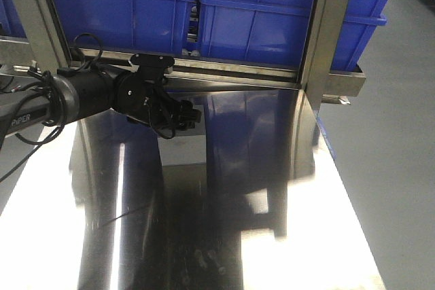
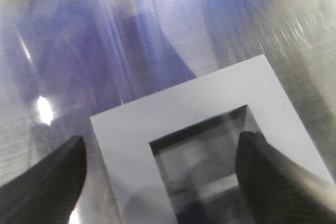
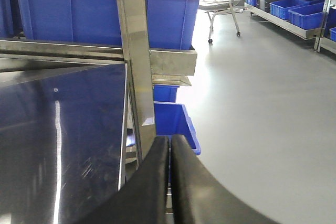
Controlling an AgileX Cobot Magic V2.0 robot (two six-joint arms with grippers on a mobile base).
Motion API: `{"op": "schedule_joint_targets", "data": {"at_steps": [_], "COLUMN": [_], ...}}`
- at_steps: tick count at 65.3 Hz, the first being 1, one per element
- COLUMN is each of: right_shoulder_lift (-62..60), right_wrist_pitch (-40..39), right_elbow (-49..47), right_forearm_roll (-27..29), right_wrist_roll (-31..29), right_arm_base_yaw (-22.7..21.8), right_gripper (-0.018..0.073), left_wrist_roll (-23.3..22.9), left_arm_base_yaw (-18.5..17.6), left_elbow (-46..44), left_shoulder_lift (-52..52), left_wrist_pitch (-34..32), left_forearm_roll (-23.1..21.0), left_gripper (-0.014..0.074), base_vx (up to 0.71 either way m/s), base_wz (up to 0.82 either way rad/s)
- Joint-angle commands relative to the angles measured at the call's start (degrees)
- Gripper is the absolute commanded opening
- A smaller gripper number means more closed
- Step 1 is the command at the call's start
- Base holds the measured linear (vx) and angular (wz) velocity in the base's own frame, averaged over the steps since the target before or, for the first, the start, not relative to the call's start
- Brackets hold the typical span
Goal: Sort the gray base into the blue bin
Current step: 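Reach the left gripper down over the gray block's recessed top, then close the left gripper on the gray block and lift it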
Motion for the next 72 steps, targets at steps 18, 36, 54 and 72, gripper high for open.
{"op": "schedule_joint_targets", "data": {"at_steps": [18, 36, 54, 72], "right_shoulder_lift": [-0.1, -0.1, -0.1, -0.1], "right_wrist_pitch": [-4.28, -4.28, -4.28, -4.28], "right_elbow": [0.09, 0.09, 0.09, 0.09], "right_forearm_roll": [-0.38, -0.38, -0.38, -0.38], "right_wrist_roll": [-0.44, -0.44, -0.44, -0.44], "right_arm_base_yaw": [0.02, 0.02, 0.02, 0.02], "right_gripper": [-0.0005, -0.0005, -0.0005, -0.0005], "left_wrist_roll": [-0.07, 0.04, 0.64, 0.06], "left_arm_base_yaw": [-0.28, -0.28, -0.28, -0.28], "left_elbow": [-1.33, -1.33, -1.33, 1.1], "left_shoulder_lift": [-3.36, -3.36, -4.78, -11.67], "left_wrist_pitch": [2.05, 3.03, 1.55, -9.03], "left_forearm_roll": [0.76, 0.89, 0.89, 0.77], "left_gripper": [0.0367, 0.0076, -0.0008, -0.0008], "base_vx": [0.0, 0.0, 0.0, 0.0], "base_wz": [0.0, 0.0, 0.0, 0.0]}}
